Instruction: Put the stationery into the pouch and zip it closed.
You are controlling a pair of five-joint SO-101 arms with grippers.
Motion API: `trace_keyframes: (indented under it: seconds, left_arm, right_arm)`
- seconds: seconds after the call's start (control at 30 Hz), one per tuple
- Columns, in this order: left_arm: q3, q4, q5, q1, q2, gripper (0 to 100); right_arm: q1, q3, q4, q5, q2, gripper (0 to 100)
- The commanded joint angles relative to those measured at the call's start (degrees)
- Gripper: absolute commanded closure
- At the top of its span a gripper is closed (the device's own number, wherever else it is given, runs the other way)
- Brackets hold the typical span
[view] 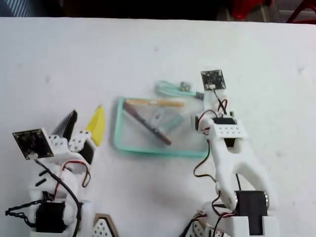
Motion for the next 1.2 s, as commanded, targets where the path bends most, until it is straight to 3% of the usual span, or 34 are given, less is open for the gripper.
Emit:
trace_keyframes:
  seconds: [0.0,0.07,0.23,0.43,0.6,0.8,0.97,1.17]
  left_arm:
    - [-0.4,-1.8,-0.7,0.6,0.0,78]
    - [-0.4,-2.3,-1.7,0.4,0.0,83]
    - [-0.4,-4.3,-11.8,0.7,0.0,97]
    - [-0.8,-5.4,-18.7,0.8,0.0,98]
    - [-2.2,-4.9,-22.2,0.7,0.1,98]
    - [-13.5,6.4,-26.4,0.4,0.1,98]
    - [-22.8,15.6,-29.7,-0.6,0.1,98]
    - [-30.5,17.5,-29.5,-14.3,-0.1,98]
  right_arm:
    - [-0.3,-0.4,-0.3,0.4,-0.9,64.5]
    - [0.1,-0.4,-0.2,0.0,-1.3,64.5]
    - [2.2,-2.3,4.2,-0.1,-2.2,67.5]
    - [1.8,-12.9,26.9,-1.1,-15.4,85.0]
    - [1.5,-16.5,37.1,-6.9,-32.4,98.5]
    - [-4.2,-16.5,44.4,-2.7,-56.8,97.6]
    - [-1.4,-16.5,44.4,1.7,-72.8,97.8]
    - [-6.2,-12.3,45.7,1.8,-90.1,97.7]
